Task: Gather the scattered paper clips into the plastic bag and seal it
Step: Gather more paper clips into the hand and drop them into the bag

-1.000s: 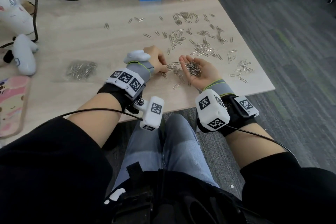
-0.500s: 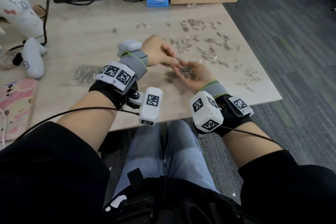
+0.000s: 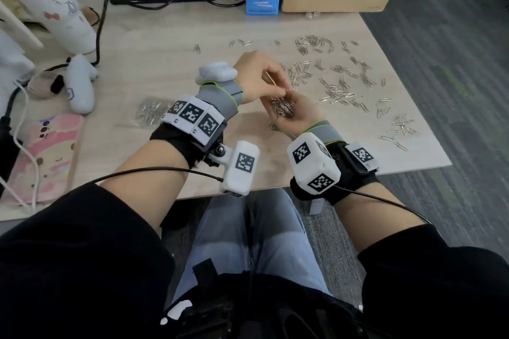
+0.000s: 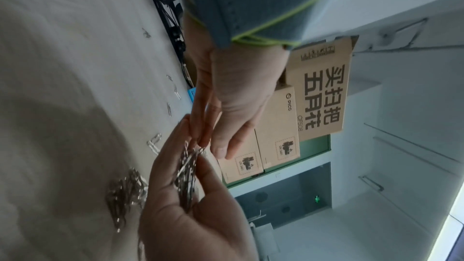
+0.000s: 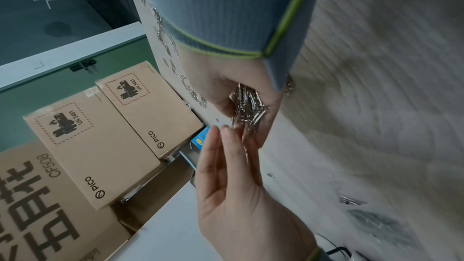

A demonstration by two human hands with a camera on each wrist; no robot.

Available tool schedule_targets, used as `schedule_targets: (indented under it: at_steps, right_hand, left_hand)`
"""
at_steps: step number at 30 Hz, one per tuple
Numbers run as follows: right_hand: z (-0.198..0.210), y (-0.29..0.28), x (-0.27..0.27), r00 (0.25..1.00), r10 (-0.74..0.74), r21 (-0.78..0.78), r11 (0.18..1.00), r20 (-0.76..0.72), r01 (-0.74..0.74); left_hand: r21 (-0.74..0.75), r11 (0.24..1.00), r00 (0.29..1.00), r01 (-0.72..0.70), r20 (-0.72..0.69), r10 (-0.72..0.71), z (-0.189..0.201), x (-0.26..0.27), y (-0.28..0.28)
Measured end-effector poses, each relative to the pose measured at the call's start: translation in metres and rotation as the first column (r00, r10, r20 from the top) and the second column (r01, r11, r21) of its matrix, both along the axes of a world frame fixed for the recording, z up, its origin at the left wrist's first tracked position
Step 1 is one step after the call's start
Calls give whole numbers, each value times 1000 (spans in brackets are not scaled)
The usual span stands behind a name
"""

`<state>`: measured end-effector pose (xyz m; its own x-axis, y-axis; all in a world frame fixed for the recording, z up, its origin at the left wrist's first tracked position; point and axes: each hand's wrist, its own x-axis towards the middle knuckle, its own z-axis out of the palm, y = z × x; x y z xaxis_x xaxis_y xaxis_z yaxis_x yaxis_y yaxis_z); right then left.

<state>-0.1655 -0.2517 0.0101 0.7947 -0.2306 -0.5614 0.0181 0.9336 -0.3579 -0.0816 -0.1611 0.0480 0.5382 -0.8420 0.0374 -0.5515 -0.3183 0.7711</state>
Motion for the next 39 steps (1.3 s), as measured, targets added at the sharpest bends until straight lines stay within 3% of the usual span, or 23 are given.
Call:
schedule_targets:
  at_steps: [4, 8, 12, 16, 19, 24, 29, 33, 39]
  right_hand:
    - [-1, 10, 11, 1000, -22, 52, 998, -4, 23]
    - [-2, 22, 20, 999, 50, 3, 999, 1, -50]
    - [-4, 33, 27, 995, 98, 8, 995, -11, -98]
    - [-3, 51, 31, 988, 152, -14, 988, -18, -153]
    - [-2, 59, 32, 982, 185, -25, 982, -47, -186]
    - [-3, 68, 33, 966, 248, -51, 966, -72, -252]
    - [4, 75, 41, 947, 310, -122, 940, -81, -318]
    - [20, 79, 43, 942, 322, -167, 927, -98, -335]
    - [27, 78, 45, 919, 368, -99, 918, -140, -383]
  left_hand:
    - [-64, 994, 990, -87, -115, 80, 1, 15, 25]
    - [-21, 967, 965, -252, -74, 250, -2, 32, 59]
    - [173, 870, 887, -462, 96, 452, -10, 45, 95]
    - [374, 784, 867, -496, 163, 471, -19, 48, 116]
    - [434, 753, 868, -495, 197, 456, -27, 43, 116]
    - [393, 790, 882, -470, 241, 404, -26, 38, 116]
    - [266, 887, 926, -378, 127, 357, -22, 37, 114]
    - [212, 906, 929, -365, 138, 342, -25, 36, 110]
    - [171, 920, 931, -352, 171, 324, -26, 35, 101]
